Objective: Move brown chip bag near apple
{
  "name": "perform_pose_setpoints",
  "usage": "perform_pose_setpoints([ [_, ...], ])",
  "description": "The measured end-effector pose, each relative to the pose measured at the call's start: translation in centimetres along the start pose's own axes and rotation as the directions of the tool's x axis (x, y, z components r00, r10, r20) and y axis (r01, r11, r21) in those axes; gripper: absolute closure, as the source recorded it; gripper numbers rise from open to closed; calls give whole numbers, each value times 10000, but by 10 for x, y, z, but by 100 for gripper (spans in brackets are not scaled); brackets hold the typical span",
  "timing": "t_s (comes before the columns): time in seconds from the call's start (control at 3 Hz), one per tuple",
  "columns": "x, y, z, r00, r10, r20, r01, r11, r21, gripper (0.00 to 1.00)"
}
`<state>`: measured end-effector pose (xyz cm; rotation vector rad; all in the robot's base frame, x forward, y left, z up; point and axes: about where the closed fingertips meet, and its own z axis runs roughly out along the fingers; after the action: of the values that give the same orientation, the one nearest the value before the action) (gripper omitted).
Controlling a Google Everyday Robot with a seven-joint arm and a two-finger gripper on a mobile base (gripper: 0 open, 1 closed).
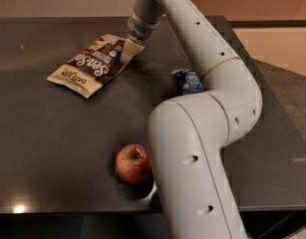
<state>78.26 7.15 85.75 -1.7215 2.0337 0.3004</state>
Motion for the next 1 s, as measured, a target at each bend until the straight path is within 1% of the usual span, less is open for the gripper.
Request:
perform_pose_setpoints([
  [0.33,0,-4,-7,9999,34,95,-35,9999,135,65],
  [0.67,-6,4,-16,9997,-115,198,114,9999,57,88],
  [1.0,-17,26,-28,9984,-383,405,391,9990,-214,100],
])
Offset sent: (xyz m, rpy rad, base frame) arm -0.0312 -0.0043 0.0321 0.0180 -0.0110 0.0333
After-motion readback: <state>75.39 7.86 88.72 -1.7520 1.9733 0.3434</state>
